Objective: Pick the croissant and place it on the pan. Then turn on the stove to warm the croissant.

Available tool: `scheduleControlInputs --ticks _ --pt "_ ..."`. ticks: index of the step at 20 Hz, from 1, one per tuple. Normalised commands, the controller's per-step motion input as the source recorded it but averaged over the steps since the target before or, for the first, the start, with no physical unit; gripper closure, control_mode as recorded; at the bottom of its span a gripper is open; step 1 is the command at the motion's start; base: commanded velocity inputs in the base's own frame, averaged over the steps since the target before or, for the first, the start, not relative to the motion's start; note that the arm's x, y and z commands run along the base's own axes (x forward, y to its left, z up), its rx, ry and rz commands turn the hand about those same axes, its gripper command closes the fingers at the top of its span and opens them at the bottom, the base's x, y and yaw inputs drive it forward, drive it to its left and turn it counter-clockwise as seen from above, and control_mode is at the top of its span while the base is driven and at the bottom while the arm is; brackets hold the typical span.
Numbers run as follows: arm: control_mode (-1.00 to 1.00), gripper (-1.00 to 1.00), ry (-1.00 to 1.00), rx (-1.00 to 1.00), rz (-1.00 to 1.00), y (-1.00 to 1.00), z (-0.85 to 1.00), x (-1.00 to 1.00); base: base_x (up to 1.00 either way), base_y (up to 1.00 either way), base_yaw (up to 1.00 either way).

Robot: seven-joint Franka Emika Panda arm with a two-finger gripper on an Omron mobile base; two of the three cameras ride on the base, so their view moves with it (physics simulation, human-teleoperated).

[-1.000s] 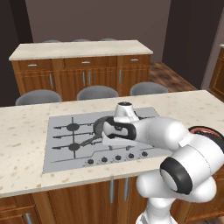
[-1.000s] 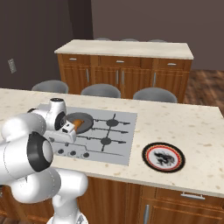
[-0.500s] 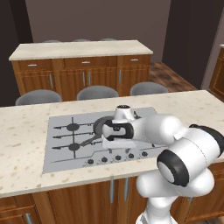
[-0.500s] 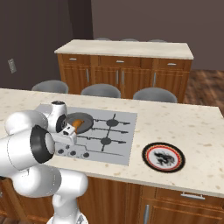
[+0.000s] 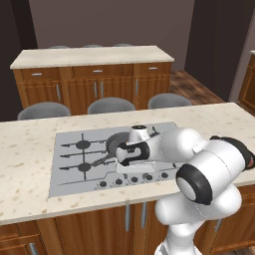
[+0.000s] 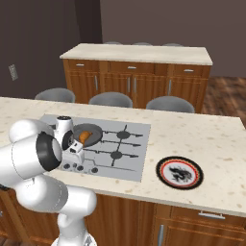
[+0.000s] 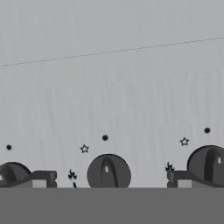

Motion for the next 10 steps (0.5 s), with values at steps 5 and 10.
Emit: scheduleControlInputs --ticks 5,10 --pt "-1.00 -1.00 0.00 0.00 0.00 0.00 0.00 0.00 0.00 0.00 0.00" --pt "-1.00 -1.00 0.01 0.00 0.00 0.00 0.00 -0.07 0.00 0.00 0.00"
